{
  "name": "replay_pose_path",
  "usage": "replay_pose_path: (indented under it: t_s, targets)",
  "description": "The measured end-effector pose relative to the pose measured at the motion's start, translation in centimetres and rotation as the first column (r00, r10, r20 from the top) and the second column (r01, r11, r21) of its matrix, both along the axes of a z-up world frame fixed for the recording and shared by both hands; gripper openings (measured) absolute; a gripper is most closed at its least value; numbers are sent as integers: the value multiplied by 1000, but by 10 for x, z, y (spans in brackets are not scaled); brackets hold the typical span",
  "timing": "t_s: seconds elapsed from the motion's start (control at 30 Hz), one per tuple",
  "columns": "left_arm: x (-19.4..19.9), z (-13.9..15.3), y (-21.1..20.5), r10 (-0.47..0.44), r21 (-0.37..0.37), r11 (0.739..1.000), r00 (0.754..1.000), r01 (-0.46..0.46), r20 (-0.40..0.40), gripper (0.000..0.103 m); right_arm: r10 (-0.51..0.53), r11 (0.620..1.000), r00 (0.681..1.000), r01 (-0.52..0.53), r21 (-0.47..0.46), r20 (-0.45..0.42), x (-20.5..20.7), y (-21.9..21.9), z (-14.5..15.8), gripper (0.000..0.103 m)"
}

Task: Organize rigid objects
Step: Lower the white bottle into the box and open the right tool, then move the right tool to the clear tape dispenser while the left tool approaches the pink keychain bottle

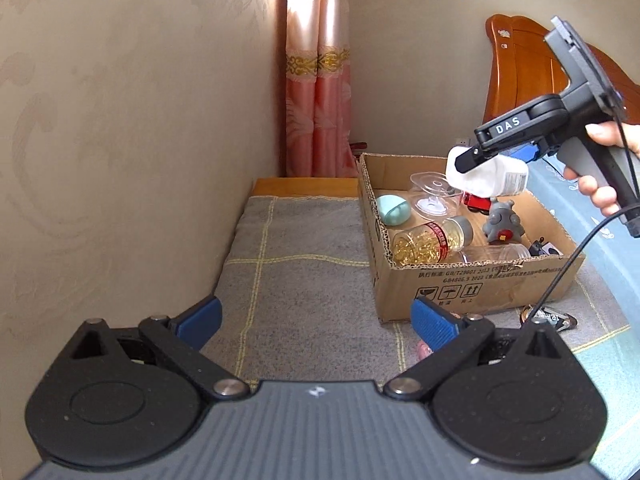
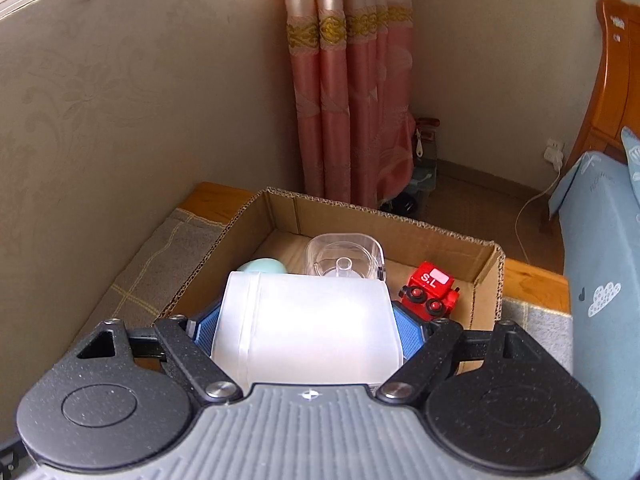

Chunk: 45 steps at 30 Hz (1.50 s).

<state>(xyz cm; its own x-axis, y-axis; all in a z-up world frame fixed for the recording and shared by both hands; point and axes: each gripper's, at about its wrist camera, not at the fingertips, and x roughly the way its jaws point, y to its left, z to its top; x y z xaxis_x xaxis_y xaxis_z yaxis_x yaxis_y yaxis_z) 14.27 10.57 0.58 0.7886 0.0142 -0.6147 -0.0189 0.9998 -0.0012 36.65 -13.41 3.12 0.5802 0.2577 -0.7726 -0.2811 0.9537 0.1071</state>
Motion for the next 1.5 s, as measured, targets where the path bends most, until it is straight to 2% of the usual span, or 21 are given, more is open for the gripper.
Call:
replay_pose_path:
  t_s: [0.17, 0.6, 0.77, 0.97, 1.07, 1.2, 1.37, 1.5]
  targets:
    - [0, -3, -6, -21, 7, 1000, 1000, 21, -1, 100, -29, 1000, 1000, 28, 4, 12, -8, -9, -6, 103]
    - [-2, -9, -24, -65, 14, 998, 998, 65, -13, 101, -11, 999, 996, 14, -40, 88, -71, -27, 7, 103]
    - [-3, -12, -28, -69, 14, 998, 997, 69, -24, 101, -60, 996, 988, 68, -56, 140, -109, -35, 2, 103]
    - [-2, -21, -32, -76, 10, 997, 996, 76, -53, 101, -156, 984, 975, 168, -60, 161, -153, -46, -30, 103]
    - [-2, -25, -34, -78, 12, 997, 995, 78, -64, 101, -219, 967, 960, 238, -95, 176, -165, -50, -54, 103]
    - [-2, -31, -39, -90, 17, 996, 992, 92, -83, 101, -270, 952, 955, 283, -118, 120, -164, -49, -86, 103]
    - [-3, -35, -43, -94, 21, 995, 991, 97, -98, 101, -295, 939, 946, 314, -143, 137, -153, -38, -107, 103]
    - [-3, -34, -46, -100, 25, 994, 990, 103, -97, 101, -301, 930, 947, 318, -181, 115, -145, -33, -120, 103]
